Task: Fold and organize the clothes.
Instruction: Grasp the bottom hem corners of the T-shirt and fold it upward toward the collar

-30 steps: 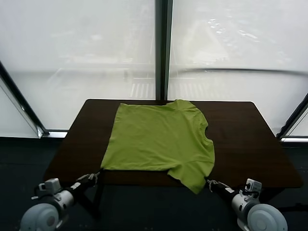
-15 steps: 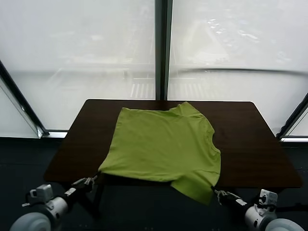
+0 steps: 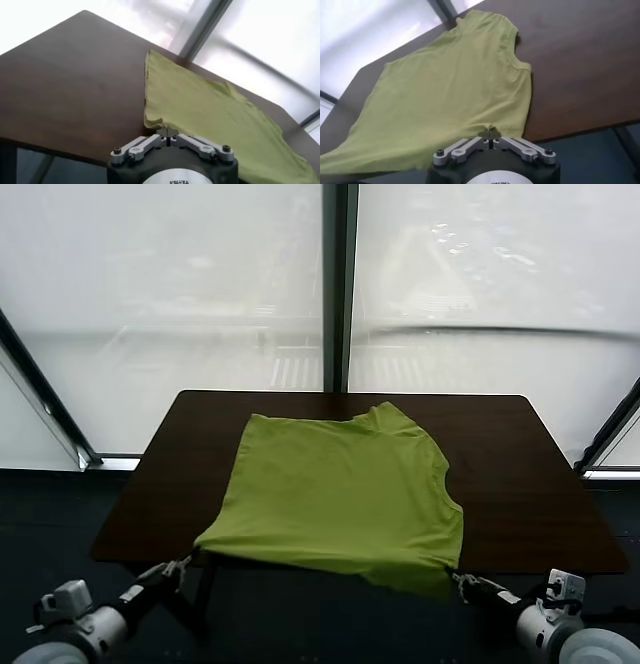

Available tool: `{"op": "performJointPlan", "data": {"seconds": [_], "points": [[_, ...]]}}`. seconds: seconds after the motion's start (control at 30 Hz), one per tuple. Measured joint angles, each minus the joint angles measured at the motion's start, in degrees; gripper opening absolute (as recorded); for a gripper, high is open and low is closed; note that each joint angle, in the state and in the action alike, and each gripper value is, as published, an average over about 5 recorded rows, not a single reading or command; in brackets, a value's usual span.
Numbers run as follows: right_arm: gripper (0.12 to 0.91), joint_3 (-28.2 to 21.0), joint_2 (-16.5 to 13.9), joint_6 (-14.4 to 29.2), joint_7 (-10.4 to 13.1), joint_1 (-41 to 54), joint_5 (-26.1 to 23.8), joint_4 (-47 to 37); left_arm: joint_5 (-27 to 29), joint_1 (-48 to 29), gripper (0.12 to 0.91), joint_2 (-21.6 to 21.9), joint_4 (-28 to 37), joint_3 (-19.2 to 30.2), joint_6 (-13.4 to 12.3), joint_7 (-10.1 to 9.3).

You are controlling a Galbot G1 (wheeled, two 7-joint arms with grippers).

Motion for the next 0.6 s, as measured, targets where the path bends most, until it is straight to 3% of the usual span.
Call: {"op": "performJointPlan", "data": {"seconds": [0.2,0.6], "points": [[0.139,-4.0,1.4,0.2,-0.1,8.6,-1.8,-5.5,-1.1,-6.0,0.149,-1.1,2.0,2.5,1.3,-2.16],[0.139,-9.5,5.9,0.4,-1.3,17.8,-5.9,-15.4,1.4,-18.6,0.149,-0.3,11.0,9.9,1.2,-1.9]]}}
